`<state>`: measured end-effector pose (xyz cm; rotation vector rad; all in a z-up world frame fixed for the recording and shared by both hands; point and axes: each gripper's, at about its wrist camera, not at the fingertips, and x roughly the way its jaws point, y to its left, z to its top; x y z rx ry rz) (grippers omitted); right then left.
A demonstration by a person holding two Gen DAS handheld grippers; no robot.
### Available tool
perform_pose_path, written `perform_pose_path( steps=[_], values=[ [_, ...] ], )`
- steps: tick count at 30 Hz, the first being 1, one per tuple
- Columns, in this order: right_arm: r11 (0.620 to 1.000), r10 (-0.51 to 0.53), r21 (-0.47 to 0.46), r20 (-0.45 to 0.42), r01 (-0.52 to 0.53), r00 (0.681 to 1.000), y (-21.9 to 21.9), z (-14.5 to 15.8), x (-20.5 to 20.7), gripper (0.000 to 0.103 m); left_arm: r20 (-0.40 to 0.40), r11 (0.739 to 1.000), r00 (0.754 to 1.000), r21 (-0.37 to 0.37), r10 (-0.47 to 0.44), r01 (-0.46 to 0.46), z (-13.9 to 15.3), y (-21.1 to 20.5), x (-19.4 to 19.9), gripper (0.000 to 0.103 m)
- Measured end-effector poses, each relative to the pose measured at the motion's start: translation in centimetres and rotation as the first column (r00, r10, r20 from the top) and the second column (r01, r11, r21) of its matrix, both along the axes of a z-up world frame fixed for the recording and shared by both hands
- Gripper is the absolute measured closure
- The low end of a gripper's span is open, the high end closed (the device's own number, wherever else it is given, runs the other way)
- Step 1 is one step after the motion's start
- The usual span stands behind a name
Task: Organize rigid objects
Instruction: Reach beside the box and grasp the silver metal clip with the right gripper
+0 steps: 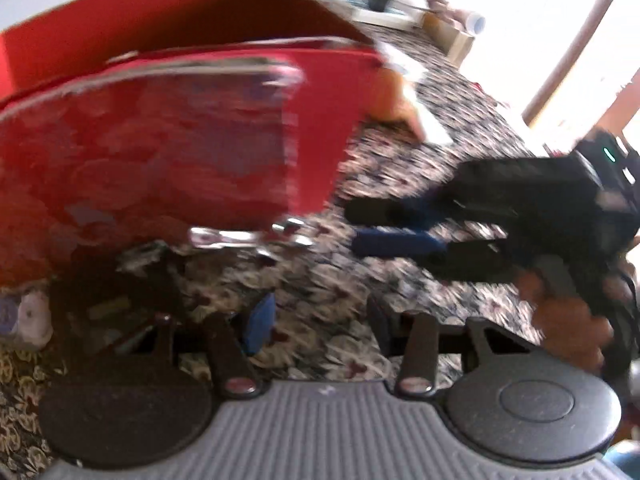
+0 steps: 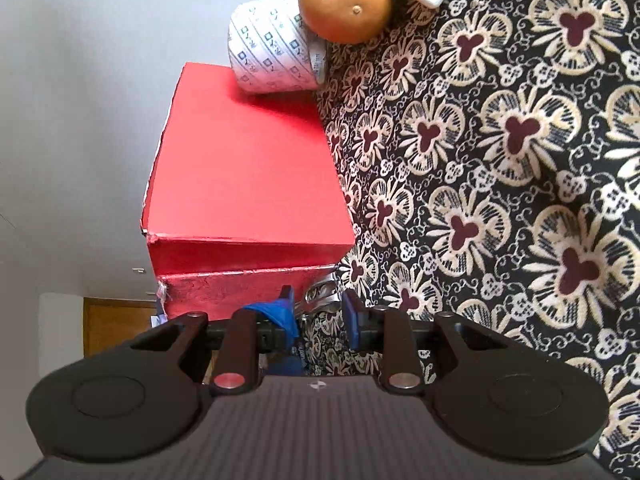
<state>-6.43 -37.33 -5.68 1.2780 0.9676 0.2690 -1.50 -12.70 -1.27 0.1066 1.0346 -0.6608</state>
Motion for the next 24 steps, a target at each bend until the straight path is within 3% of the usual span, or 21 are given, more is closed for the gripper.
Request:
perform_pose_path(
  steps=[4, 7, 10, 12, 14, 24],
  values=[
    [1.0, 0.001, 0.0, 0.001, -0.001, 1.0, -0.8, 0.1, -0.4, 0.094, 0.156, 0.995, 0.988, 0.094, 0.008, -0.023, 1.6, -0.1, -0.6, 0.047],
    [1.0, 0.011, 0.006, 0.0, -0.011, 1.0, -0.8, 0.1, -0.8, 0.094, 0.2, 0.99, 0.979, 0.121, 0.04, -0.065, 2.0, 0.8, 1.2, 0.043],
    [1.0, 0.018, 0.002, 0.001, -0.018, 1.0, -0.6, 0.0, -1.1, 0.094, 0.174, 0.993, 0.983, 0.096, 0.057, -0.075, 1.7, 1.6, 3.4, 0.042],
    [1.0, 0.021, -0.007, 0.005, -0.021, 1.0, -0.7, 0.1, -1.3, 0.094, 0.116, 0.995, 0.991, 0.071, 0.061, -0.069, 1.1, 1.8, 4.4, 0.042],
    [1.0, 0.018, -0.013, 0.008, -0.018, 1.0, -0.7, 0.0, -1.4, 0.093, 0.09, 0.996, 0.994, 0.055, 0.062, -0.068, 0.5, 1.0, 4.6, 0.053],
    [1.0, 0.025, -0.016, -0.002, -0.025, 1.0, -2.9, -0.4, -2.3, 0.093, -0.015, 0.999, 0.999, -0.015, -0.033, 0.032, 0.4, -1.3, 0.5, 0.053]
  ],
)
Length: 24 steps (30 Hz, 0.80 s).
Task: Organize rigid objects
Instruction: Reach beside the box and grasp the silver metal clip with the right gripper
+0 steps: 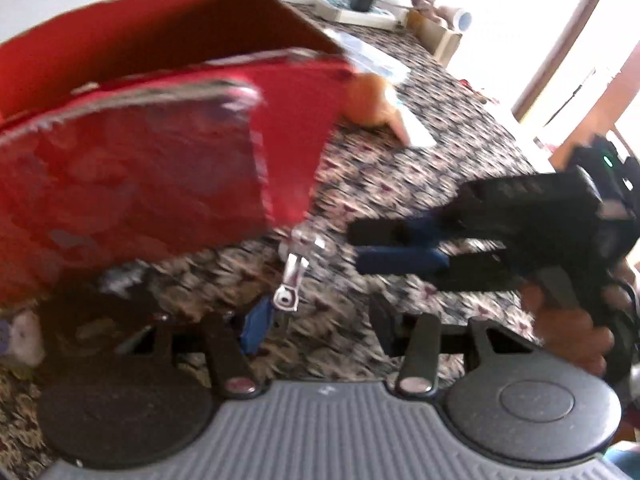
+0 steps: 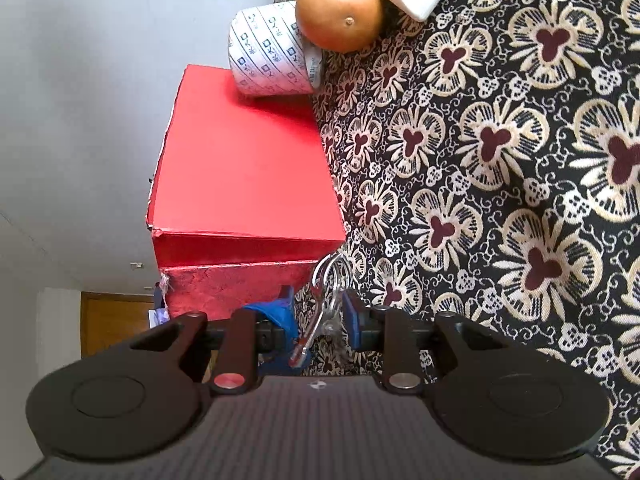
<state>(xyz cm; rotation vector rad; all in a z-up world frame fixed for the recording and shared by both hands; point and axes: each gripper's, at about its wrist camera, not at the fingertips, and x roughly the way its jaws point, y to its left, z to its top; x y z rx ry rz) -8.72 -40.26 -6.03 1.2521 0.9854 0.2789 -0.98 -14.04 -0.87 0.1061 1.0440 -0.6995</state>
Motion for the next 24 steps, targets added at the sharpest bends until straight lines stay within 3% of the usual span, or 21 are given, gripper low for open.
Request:
perform_pose_path(
  steps=[3, 6, 9, 12, 13, 19, 24],
  values=[
    [1.0, 0.003, -0.01, -0.009, -0.003, 1.0, 0.7, 0.0, 0.7, 0.093, 0.047, 0.998, 0.998, 0.031, -0.052, 0.051, 0.4, -0.9, -0.8, 0.044],
    [1.0, 0.017, -0.023, -0.017, -0.018, 1.0, 1.6, -0.5, 1.3, 0.093, 0.138, 0.992, 0.99, 0.122, -0.038, 0.021, 0.5, -2.1, -0.1, 0.042],
    [0.999, 0.022, -0.034, -0.019, -0.023, 1.0, 2.0, -0.3, 1.3, 0.093, 0.125, 0.986, 0.992, 0.168, -0.03, 0.009, -0.3, -2.9, 1.3, 0.044],
    [0.999, 0.006, -0.034, -0.021, -0.007, 1.0, 2.1, -0.3, 1.5, 0.093, 0.114, 0.975, 0.993, 0.221, -0.041, 0.015, -1.2, -3.9, 1.7, 0.068],
    [0.999, 0.002, -0.036, -0.022, -0.003, 1.0, 2.0, -0.3, 1.6, 0.093, 0.112, 0.973, 0.993, 0.232, -0.039, 0.012, -1.5, -4.1, 1.8, 0.086],
    [1.0, 0.008, -0.019, -0.011, -0.008, 1.0, 2.4, -0.4, 2.4, 0.092, 0.11, 0.973, 0.994, 0.229, 0.013, -0.038, -2.0, -3.7, 1.7, 0.091],
    [0.999, 0.046, 0.024, -0.015, -0.045, 0.999, 3.8, -0.9, 3.3, 0.092, 0.044, 0.991, 0.997, 0.113, 0.068, -0.073, -1.2, -1.5, 1.9, 0.091]
  ],
)
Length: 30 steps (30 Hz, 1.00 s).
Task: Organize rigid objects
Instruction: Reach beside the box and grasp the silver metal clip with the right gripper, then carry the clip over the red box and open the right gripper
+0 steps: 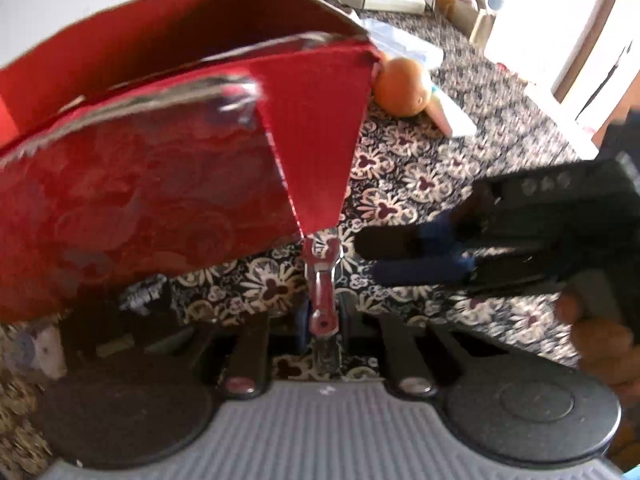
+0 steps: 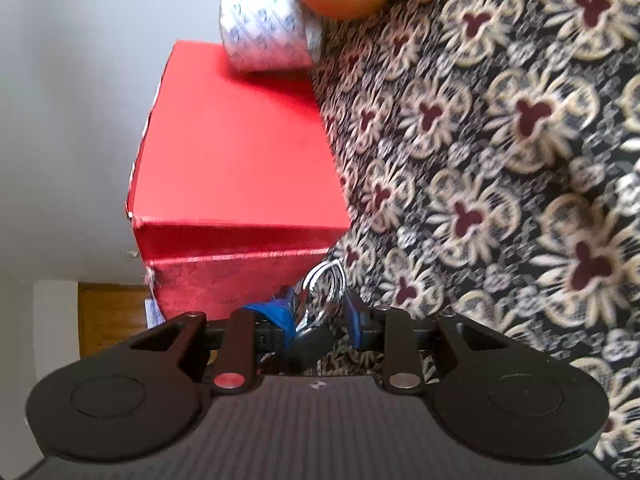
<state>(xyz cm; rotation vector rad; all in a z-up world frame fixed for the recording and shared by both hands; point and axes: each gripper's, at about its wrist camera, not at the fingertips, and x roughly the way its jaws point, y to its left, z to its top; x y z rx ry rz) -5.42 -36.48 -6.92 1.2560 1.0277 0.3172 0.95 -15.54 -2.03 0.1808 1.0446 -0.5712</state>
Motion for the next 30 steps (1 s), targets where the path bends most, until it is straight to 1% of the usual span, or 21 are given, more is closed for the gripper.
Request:
perform_pose_path(
  steps=[4, 5, 6, 9, 12, 14, 16, 21, 25, 28, 30],
  values=[
    [0.999, 0.025, 0.049, -0.021, -0.024, 0.999, 1.3, -0.9, 0.7, 0.092, -0.009, 0.999, 1.0, -0.047, 0.004, -0.004, 0.7, 0.7, -0.5, 0.091],
    [0.998, 0.029, 0.064, -0.024, -0.028, 0.999, 1.6, -1.1, 0.8, 0.095, -0.009, 0.998, 1.0, -0.057, -0.001, 0.001, 0.9, 0.9, -0.8, 0.091],
    [0.997, 0.036, 0.068, -0.025, -0.035, 0.999, 1.9, -1.2, 0.9, 0.095, -0.013, 0.998, 1.0, -0.067, -0.005, 0.005, 1.0, 1.0, -1.0, 0.091],
    [0.999, 0.043, 0.01, 0.015, -0.043, 0.999, 2.4, -0.3, 0.8, 0.099, -0.017, 0.996, 1.0, -0.085, -0.016, 0.015, 1.2, 1.0, -1.5, 0.091],
    [0.999, 0.051, -0.001, 0.037, -0.051, 0.998, 2.7, 1.0, 0.8, 0.1, -0.021, 0.996, 1.0, -0.087, -0.015, 0.013, 1.4, 1.2, -1.8, 0.091],
    [0.998, 0.057, -0.02, 0.076, -0.055, 0.995, 2.9, 2.6, 0.8, 0.101, -0.015, 0.995, 1.0, -0.102, -0.024, 0.022, 2.1, 1.3, -2.0, 0.091],
    [0.997, 0.065, -0.056, 0.128, -0.058, 0.99, 3.3, 4.8, 1.0, 0.101, 0.009, 0.992, 0.999, -0.122, -0.041, 0.042, 3.3, 1.6, -2.5, 0.091],
    [0.994, 0.055, -0.11, 0.254, -0.028, 0.966, 3.8, 10.7, 2.3, 0.101, 0.104, 0.972, 0.991, -0.211, -0.085, 0.105, 7.8, 2.3, -2.9, 0.091],
    [0.977, 0.103, -0.21, 0.342, -0.031, 0.934, 5.8, 14.7, 5.7, 0.102, 0.201, 0.954, 0.975, -0.259, -0.096, 0.148, 11.7, 3.1, -1.9, 0.091],
    [0.955, 0.149, -0.294, 0.375, -0.035, 0.915, 7.6, 16.5, 9.7, 0.102, 0.255, 0.948, 0.963, -0.275, -0.088, 0.16, 14.0, 3.7, -0.2, 0.09],
    [0.937, 0.186, -0.346, 0.366, -0.052, 0.912, 8.3, 17.0, 12.1, 0.102, 0.274, 0.95, 0.959, -0.273, -0.073, 0.151, 14.8, 4.1, 1.2, 0.088]
  ],
)
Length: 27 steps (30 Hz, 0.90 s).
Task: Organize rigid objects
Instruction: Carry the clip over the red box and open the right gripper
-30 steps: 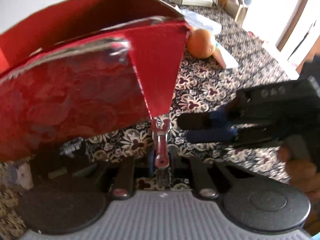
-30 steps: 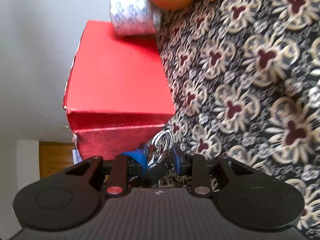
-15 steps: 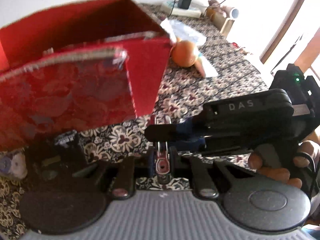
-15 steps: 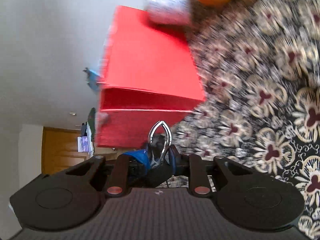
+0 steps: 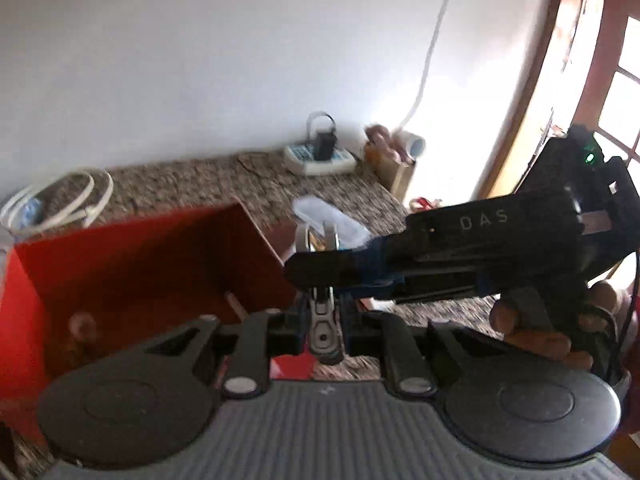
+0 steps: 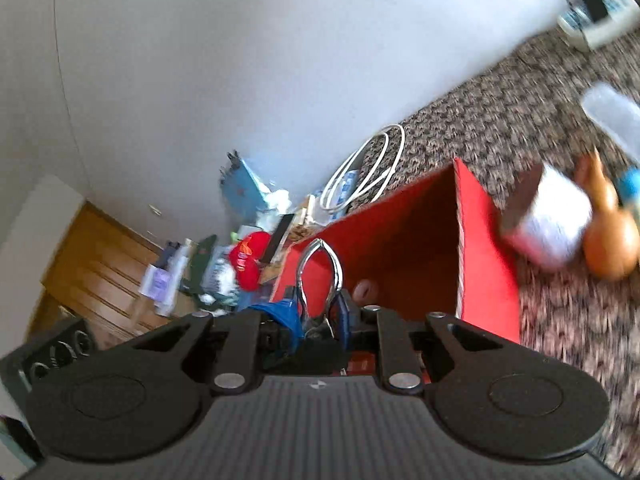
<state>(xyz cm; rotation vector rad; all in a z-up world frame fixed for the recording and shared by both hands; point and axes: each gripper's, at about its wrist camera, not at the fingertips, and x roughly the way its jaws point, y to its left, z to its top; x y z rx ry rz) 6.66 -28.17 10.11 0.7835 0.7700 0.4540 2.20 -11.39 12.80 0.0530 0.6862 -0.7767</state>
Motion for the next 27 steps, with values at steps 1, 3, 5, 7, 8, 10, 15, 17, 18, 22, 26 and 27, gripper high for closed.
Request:
perform_pose_path(
  steps=[1, 3, 5, 7, 8, 10, 15, 17, 18, 22, 26, 27],
  values=[
    [1.0, 0.014, -0.024, -0.015, -0.015, 1.0, 0.5, 0.1, 1.3, 0.102, 0.006, 1.0, 1.0, 0.004, 0.008, -0.008, 0.2, 0.1, 0.9, 0.086],
    [0.993, 0.045, -0.103, -0.074, -0.052, 0.996, 1.4, 0.0, 2.8, 0.103, 0.006, 1.0, 1.0, 0.02, 0.013, -0.013, 0.1, 0.4, 2.4, 0.077],
    [0.983, 0.069, -0.159, -0.119, -0.088, 0.991, 1.9, -0.5, 4.0, 0.103, -0.008, 0.999, 1.0, 0.045, 0.006, -0.005, -0.5, 0.5, 3.9, 0.062],
    [0.966, 0.099, -0.221, -0.172, -0.137, 0.98, 2.1, -1.5, 5.1, 0.103, -0.027, 0.997, 1.0, 0.081, 0.002, 0.0, -1.4, 0.4, 5.2, 0.057],
    [0.955, 0.112, -0.25, -0.196, -0.159, 0.974, 2.7, -2.1, 5.8, 0.103, -0.039, 0.995, 0.999, 0.104, 0.0, 0.004, -2.0, 0.3, 5.8, 0.056],
    [0.926, 0.137, -0.311, -0.248, -0.213, 0.959, 3.7, -3.2, 6.9, 0.103, -0.059, 0.989, 0.998, 0.147, -0.002, 0.011, -3.1, 0.3, 6.7, 0.054],
    [0.82, 0.154, -0.469, -0.372, -0.329, 0.915, 6.4, -5.5, 9.1, 0.103, -0.125, 0.976, 0.992, 0.217, 0.0, 0.028, -5.7, 1.1, 8.1, 0.052],
    [0.759, 0.163, -0.528, -0.413, -0.381, 0.896, 7.5, -6.3, 9.8, 0.103, -0.131, 0.976, 0.991, 0.215, 0.005, 0.023, -6.0, 2.0, 8.3, 0.05],
    [0.73, 0.164, -0.553, -0.43, -0.402, 0.888, 7.9, -6.6, 10.0, 0.103, -0.135, 0.978, 0.991, 0.209, 0.002, 0.026, -6.1, 2.5, 8.3, 0.05],
    [0.635, 0.137, -0.616, -0.504, -0.466, 0.853, 9.2, -8.4, 11.3, 0.103, -0.135, 0.982, 0.991, 0.19, 0.014, 0.012, -6.1, 4.4, 8.6, 0.048],
    [0.583, 0.107, -0.639, -0.552, -0.502, 0.827, 9.9, -10.0, 12.0, 0.102, -0.132, 0.982, 0.99, 0.189, 0.042, -0.017, -6.4, 6.4, 8.8, 0.047],
    [0.57, 0.102, -0.646, -0.558, -0.508, 0.824, 10.1, -10.3, 12.1, 0.102, -0.131, 0.981, 0.99, 0.19, 0.053, -0.028, -6.4, 6.9, 8.8, 0.047]
  ],
)
